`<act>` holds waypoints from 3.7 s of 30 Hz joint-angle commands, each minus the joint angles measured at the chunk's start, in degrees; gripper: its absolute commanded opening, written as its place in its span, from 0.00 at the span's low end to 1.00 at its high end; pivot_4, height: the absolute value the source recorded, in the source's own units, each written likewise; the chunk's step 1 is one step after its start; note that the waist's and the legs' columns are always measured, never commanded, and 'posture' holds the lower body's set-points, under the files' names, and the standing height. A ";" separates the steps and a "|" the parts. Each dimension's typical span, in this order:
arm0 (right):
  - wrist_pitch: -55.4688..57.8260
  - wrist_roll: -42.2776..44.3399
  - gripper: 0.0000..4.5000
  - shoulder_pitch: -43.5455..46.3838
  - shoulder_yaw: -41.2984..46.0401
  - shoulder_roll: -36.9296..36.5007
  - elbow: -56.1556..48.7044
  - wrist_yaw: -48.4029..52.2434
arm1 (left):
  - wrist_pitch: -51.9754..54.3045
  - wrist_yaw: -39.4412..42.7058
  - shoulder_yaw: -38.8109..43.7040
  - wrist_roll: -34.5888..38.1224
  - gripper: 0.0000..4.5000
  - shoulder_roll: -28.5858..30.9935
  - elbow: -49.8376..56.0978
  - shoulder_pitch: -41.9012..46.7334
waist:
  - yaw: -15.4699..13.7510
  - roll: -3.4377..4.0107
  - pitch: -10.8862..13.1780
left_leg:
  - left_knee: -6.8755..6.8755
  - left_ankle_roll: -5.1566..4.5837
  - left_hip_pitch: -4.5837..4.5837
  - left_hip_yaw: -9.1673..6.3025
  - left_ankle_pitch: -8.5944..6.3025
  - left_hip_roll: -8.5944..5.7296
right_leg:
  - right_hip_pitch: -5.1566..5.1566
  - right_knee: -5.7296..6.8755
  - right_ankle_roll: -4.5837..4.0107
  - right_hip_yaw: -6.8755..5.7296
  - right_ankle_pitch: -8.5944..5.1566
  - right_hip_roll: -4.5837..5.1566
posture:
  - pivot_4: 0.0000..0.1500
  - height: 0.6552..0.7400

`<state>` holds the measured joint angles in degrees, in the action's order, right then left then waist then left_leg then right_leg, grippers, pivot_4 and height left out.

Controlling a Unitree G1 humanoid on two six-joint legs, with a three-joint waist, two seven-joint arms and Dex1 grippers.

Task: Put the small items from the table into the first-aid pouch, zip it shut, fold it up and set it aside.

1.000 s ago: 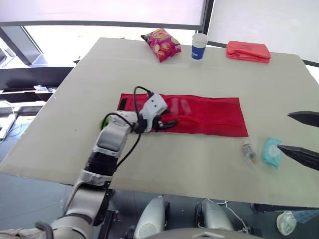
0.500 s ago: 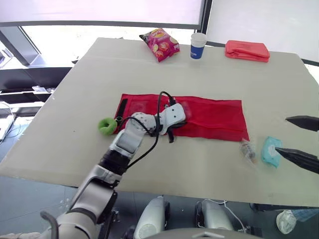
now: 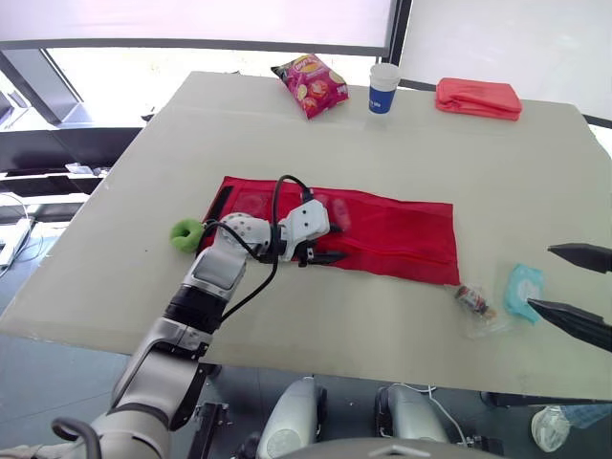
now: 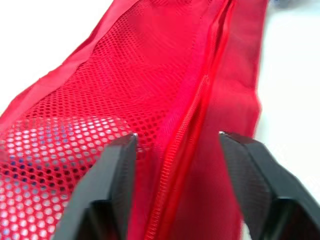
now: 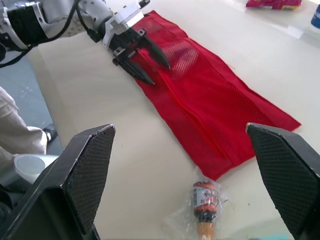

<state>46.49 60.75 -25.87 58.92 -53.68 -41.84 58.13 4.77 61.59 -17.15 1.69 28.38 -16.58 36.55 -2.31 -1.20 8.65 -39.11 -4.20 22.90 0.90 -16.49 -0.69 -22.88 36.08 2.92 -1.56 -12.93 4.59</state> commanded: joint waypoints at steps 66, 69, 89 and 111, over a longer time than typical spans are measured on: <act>31.74 -11.10 0.08 34.05 -48.96 34.08 -5.32 -58.03 | 9.56 2.32 0.77 4.41 0.00 -11.37 -1.29 7.71 | 1.44 0.26 -0.05 | -0.10 0.04 -0.08 -0.02 0.04 -0.11 | -0.02 0.30 0.12 -0.10 0.06 -0.54 | 1.00 1.00; 30.86 -14.93 0.08 36.63 -53.67 36.65 -1.71 -60.61 | 12.79 2.47 0.55 4.96 0.00 -11.27 -0.23 8.05 | 1.62 0.26 -0.05 | -0.11 0.17 -0.08 0.10 0.13 -0.16 | -0.10 0.40 0.12 0.04 0.06 -0.55 | 1.00 1.00; 28.11 -28.39 0.08 37.91 -61.38 42.82 5.71 -63.62 | 20.55 1.69 -0.10 5.92 0.00 -12.23 3.17 9.23 | 1.69 0.27 -0.05 | -0.10 0.24 -0.10 0.14 0.17 -0.15 | -0.19 0.50 0.12 0.07 0.05 -0.61 | 1.00 1.00; 20.48 -31.79 0.08 41.12 -55.09 57.24 12.99 -63.96 | 13.96 0.45 -1.39 2.84 0.37 -9.39 1.05 8.35 | 2.51 0.29 -0.04 | -0.05 0.34 -0.08 0.22 0.23 -0.15 | -0.36 0.62 0.12 0.22 0.05 -0.63 | 1.00 1.00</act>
<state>68.56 29.33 15.24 3.63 3.43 -27.61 -6.24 21.78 62.21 -18.68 5.50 18.14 -16.46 44.44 0.20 -0.91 8.61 -39.16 -3.83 22.82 1.12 -16.24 -0.84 -23.25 36.72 3.03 -1.33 -12.88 3.96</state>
